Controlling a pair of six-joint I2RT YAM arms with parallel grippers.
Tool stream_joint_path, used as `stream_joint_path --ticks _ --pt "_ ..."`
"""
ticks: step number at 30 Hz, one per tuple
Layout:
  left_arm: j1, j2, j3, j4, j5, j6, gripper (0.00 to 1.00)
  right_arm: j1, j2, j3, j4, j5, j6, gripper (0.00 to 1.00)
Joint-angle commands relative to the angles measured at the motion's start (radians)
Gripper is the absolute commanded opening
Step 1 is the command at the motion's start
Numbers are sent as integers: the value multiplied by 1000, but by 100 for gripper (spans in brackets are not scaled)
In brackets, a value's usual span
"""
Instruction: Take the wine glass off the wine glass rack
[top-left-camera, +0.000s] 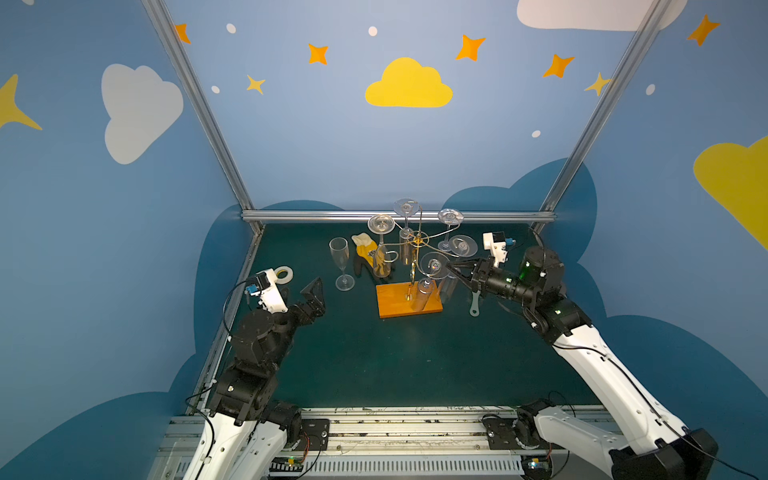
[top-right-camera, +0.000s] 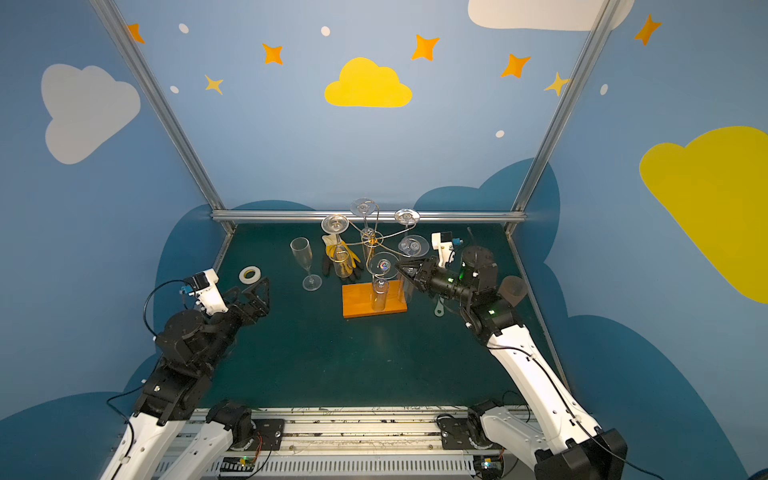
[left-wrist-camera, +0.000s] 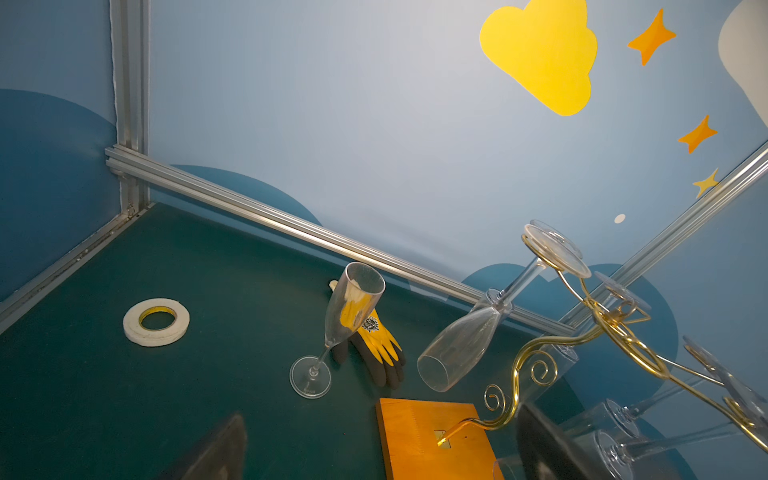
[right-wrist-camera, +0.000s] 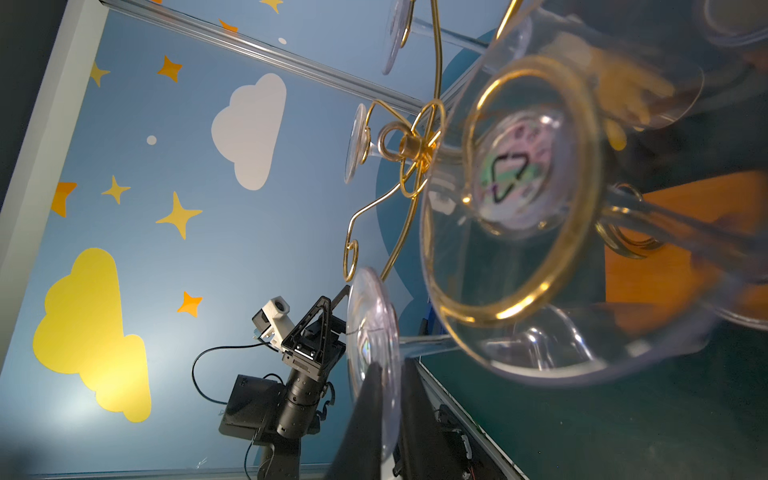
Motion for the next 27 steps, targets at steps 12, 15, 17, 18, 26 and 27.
stream_joint_path --ticks 12,15,17,18,26,27 --pt "5 -23 -9 -14 -11 -12 99 8 -10 -20 -2 -5 9 0" --pt "5 -26 -7 -11 -13 -12 99 7 -12 -21 -2 0 20 0" --pt "5 -24 -5 -7 -16 -14 99 8 -13 -20 -5 5 32 0" --pt "5 -23 -6 -6 -17 -16 99 8 -14 -19 -4 7 33 0" --pt "5 -18 -4 6 -12 -23 99 9 -22 -14 -2 20 77 0" --pt "5 -18 -4 6 -14 -22 99 8 -22 -14 1 22 85 0"
